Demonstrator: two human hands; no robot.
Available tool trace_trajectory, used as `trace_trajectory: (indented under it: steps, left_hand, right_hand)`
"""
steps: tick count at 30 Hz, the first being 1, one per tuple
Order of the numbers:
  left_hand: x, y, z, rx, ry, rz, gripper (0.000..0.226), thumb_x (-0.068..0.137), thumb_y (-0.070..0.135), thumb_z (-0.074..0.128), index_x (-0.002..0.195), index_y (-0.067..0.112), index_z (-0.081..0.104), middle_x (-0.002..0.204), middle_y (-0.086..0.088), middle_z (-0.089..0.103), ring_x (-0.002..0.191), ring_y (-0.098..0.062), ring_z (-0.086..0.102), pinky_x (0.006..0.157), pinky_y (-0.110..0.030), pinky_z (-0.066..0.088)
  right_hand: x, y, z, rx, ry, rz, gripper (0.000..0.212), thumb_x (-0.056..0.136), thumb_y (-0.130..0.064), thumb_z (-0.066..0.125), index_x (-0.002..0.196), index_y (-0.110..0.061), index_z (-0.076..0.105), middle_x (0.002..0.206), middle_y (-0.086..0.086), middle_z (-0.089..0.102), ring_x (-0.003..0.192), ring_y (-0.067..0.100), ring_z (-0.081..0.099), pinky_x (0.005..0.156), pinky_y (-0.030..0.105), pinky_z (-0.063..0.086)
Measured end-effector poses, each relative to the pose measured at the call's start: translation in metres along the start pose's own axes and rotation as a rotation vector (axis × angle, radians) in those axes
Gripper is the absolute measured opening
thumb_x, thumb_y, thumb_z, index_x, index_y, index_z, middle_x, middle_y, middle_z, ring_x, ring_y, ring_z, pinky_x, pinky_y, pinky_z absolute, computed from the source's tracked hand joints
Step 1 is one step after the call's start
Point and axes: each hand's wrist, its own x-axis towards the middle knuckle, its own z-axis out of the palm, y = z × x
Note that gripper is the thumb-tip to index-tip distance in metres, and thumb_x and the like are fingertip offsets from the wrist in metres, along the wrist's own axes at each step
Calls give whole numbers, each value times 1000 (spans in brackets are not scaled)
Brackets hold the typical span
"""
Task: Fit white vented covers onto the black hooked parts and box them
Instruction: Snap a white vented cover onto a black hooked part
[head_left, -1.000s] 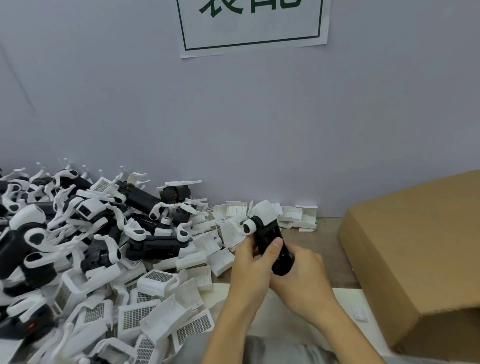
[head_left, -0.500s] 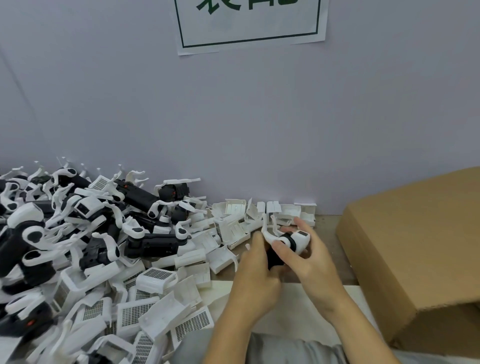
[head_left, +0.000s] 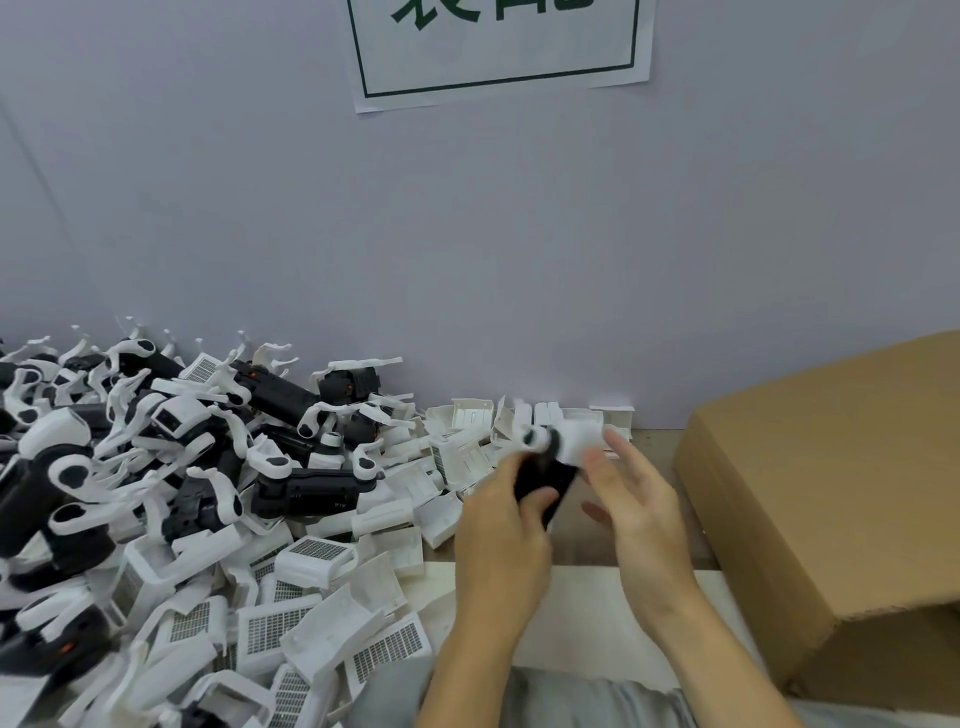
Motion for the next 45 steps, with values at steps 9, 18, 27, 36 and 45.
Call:
trace_trajectory:
  steps: [9,18,27,36,45]
  left_hand:
    - [18,4,-19,-1046,247,-749,30,85,40,73,88,12,61,71,-5,62,58,-15,63,64,-34,58]
    - [14,4,-22,-1233,158,-723,49,104,39,45,127,-2,58,110,-18,65,88,-30,61,45,-20,52]
    - [8,2,-13,-982,27,-580,29,106,34,40,117,16,60,109,-8,76,86,-31,69,75,-44,52]
    - [7,1,-11,-991,15,-531,30,106,33,40,117,14,60,111,-10,75,86,-30,68,80,-47,51]
    - [8,-1,-11,-960,60,-571,28,105,31,44,116,10,59,118,-25,67,91,-38,60,61,-37,45]
  right_hand:
    - [8,6,-4,-23,118,120,24,99,-12,53,106,-24,72,96,0,76,89,17,70,70,32,48]
    - [-6,-3,5,-76,-428,285,23,80,-19,60,99,-20,73,92,17,76,79,26,71,63,26,51]
    - [-12,0,15,-100,-453,260,16,101,-24,55,115,-23,62,83,3,71,69,19,62,65,28,48]
    - [-11,1,16,-35,-435,245,25,92,-8,55,112,-20,63,75,-1,65,60,13,54,62,29,48]
    - [-12,3,16,-161,-423,217,36,93,-9,50,108,-38,65,84,1,69,69,14,59,68,30,51]
